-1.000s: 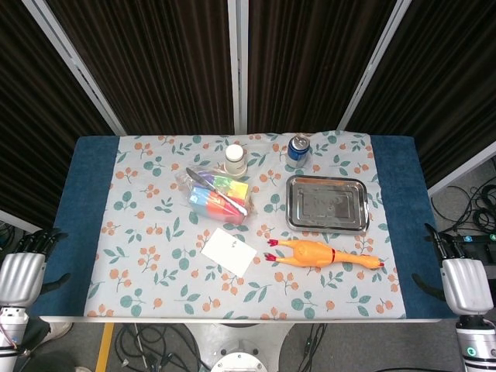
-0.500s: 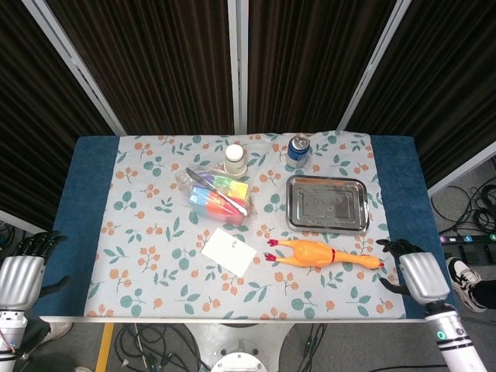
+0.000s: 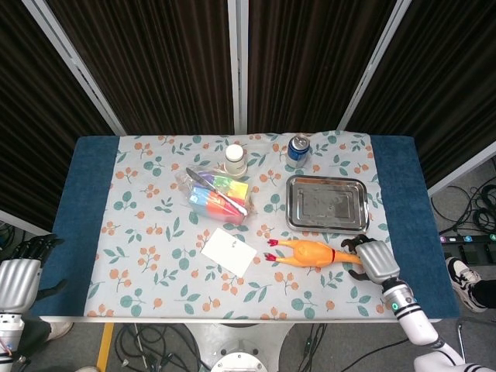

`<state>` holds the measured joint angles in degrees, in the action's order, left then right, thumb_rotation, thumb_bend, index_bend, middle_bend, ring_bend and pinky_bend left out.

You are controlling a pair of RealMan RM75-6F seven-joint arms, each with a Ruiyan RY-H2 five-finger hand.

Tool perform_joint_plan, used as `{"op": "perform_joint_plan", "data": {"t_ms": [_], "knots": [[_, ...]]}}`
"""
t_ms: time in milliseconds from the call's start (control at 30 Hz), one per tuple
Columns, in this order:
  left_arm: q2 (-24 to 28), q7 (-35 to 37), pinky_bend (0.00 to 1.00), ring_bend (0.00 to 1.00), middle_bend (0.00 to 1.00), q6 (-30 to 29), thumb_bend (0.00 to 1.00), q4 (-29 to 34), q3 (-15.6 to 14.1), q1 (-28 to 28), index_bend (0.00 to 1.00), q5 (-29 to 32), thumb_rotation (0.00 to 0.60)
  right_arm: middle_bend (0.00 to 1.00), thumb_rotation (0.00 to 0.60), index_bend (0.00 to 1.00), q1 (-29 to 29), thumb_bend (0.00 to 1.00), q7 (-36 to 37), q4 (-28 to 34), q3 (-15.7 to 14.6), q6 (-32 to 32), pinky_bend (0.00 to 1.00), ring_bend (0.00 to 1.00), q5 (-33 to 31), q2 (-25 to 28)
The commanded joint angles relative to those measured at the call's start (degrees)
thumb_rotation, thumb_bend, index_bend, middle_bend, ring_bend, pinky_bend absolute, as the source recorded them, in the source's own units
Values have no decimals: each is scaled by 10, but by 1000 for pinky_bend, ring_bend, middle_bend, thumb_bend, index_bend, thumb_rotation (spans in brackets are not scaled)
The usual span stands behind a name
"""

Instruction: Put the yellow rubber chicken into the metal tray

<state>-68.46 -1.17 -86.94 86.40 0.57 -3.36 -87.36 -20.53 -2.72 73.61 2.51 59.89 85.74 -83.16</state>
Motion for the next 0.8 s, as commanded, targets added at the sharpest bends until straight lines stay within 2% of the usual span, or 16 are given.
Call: {"op": "perform_joint_plan", "data": {"t_ms": [33,233,367,467,633,800], "knots": [[-1,1,236,209,298,1,38,-2,0,0,296,0,600,423,600,354,-13,156,7,-23,0,-10,482,300,-1,-21],[-1,7,236,209,298,4,38,-5,0,1,297,2,600,463,600,430,-27,222,19,-55,-1,-10,577,376,6,-48],[-2,8,236,209,298,5,37,-8,0,0,296,3,600,526,600,524,-35,318,20,-69,-5,-7,682,463,15,-58],[2,13,236,209,298,5,38,-9,3,-2,297,2,600,568,600,605,-43,381,26,-75,-13,17,756,523,45,-53],[17,56,236,209,298,0,38,4,18,-12,296,-4,600,642,600,738,-60,459,35,-32,-13,77,872,607,103,-2],[46,146,246,209,299,11,37,29,38,-48,297,-34,600,674,600,795,-91,463,17,43,3,119,906,645,159,72]]}}
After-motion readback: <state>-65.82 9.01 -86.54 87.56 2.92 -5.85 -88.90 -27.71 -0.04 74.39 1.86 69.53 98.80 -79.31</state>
